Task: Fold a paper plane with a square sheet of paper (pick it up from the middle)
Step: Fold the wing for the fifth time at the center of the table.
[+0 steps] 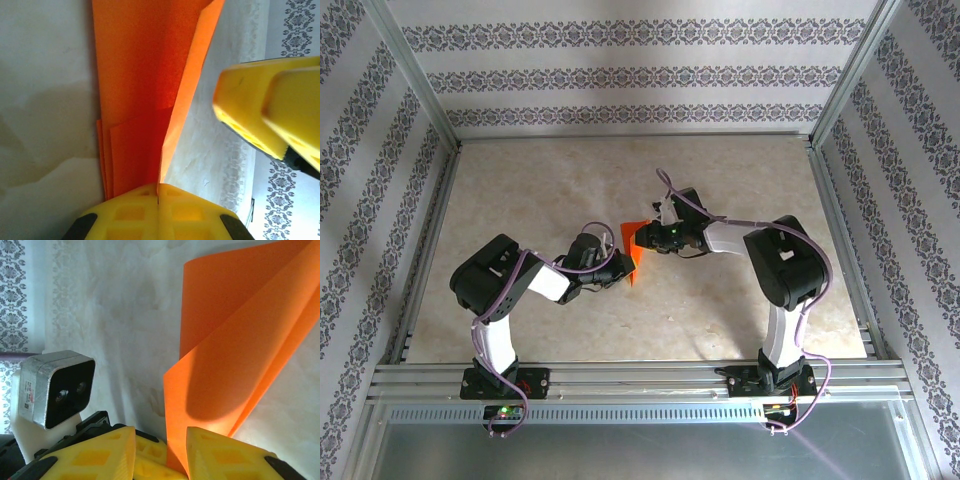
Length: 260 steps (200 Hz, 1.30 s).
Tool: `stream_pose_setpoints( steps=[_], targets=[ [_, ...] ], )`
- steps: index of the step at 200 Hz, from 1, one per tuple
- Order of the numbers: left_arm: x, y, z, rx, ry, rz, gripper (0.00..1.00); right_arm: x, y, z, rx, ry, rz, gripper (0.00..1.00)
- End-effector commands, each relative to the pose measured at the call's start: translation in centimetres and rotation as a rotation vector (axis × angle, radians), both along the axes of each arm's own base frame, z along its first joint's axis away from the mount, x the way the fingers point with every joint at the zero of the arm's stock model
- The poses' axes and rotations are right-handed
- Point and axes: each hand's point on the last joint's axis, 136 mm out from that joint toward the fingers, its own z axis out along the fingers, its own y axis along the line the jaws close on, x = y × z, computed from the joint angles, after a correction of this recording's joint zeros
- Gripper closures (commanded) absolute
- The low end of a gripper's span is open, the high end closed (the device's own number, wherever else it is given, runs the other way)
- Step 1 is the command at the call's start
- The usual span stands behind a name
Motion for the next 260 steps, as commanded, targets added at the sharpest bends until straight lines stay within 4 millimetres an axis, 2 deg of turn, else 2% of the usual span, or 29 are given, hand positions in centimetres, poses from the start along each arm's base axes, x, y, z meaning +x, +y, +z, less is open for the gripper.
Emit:
stream_pose_setpoints(
  steps=[1, 96, 147, 218, 260],
  targets=[
    [0.0, 1.8, -2.5, 0.04, 0.06, 0.063, 0.94, 0.1, 1.3, 0.2, 0.036, -0.02, 0.052, 0.68],
    [-0.2, 2.3, -3.4, 0.055, 0.088, 0.076, 0.85, 0.2, 2.5, -0.8, 0.051, 0.008, 0.071, 0.67],
    [-0.4, 2.9, -4.1, 0.079, 0.118, 0.098, 0.89, 0.4, 2.3, -0.9, 0.036, 0.007, 0.054, 0.66],
    [-0.5, 3.3, -4.4, 0.075, 0.139, 0.108, 0.94, 0.7, 1.7, 0.8, 0.063, -0.039, 0.047, 0.65],
    [-0.6, 3.5, -4.8, 0.08, 0.152, 0.116, 0.97, 0.2, 1.2, 0.8, 0.069, -0.039, 0.051, 0.65]
  ],
)
